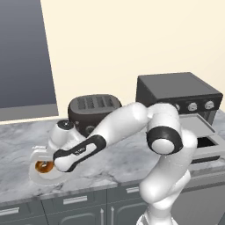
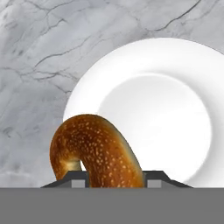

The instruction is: Pick up the bagel from the plate, place it on the toaster oven rack, close the door, and set the timer.

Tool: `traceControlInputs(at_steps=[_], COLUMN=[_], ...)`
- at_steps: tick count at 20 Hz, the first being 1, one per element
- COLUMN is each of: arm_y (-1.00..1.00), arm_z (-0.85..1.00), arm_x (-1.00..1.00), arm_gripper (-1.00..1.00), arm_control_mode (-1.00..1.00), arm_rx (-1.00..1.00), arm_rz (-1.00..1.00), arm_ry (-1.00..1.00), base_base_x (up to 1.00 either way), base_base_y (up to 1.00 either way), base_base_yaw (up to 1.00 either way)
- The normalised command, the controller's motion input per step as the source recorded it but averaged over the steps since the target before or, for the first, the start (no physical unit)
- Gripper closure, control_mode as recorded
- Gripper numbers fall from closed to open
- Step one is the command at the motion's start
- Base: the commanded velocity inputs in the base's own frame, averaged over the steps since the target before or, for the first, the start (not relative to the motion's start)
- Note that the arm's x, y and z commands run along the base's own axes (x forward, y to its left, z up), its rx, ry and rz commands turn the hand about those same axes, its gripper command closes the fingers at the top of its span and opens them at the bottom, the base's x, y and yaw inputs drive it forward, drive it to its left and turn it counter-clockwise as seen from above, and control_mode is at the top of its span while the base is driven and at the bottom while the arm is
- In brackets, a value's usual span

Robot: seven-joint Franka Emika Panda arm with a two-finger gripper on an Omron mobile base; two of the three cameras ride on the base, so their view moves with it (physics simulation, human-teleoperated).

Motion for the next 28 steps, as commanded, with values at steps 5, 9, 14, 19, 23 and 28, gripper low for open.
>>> traceControlInputs(at_steps=[5,9,14,19,23,28], arm_y=[-0.22,-0.57,-0.82,-1.0,-1.0,-1.0], arm_z=[0.82,0.96,0.97,0.6,0.38,0.24], arm_x=[-0.27,-0.12,-0.24,-0.28,-0.11,-0.07], arm_gripper=[1.0,1.0,1.0,1.0,1.0,1.0], arm_control_mode=[-1.0,-1.0,-1.0,-1.0,-1.0,-1.0], arm_rx=[0.0,0.0,0.0,0.0,0.0,0.0], arm_rz=[-0.09,-0.11,-0.14,-0.17,-0.18,-0.18], arm_ry=[-0.01,0.0,0.0,0.02,0.05,0.04], base_base_x=[0.0,0.0,0.0,0.0,0.0,0.0], base_base_y=[0.0,0.0,0.0,0.0,0.0,0.0], base_base_yaw=[0.0,0.0,0.0,0.0,0.0,0.0])
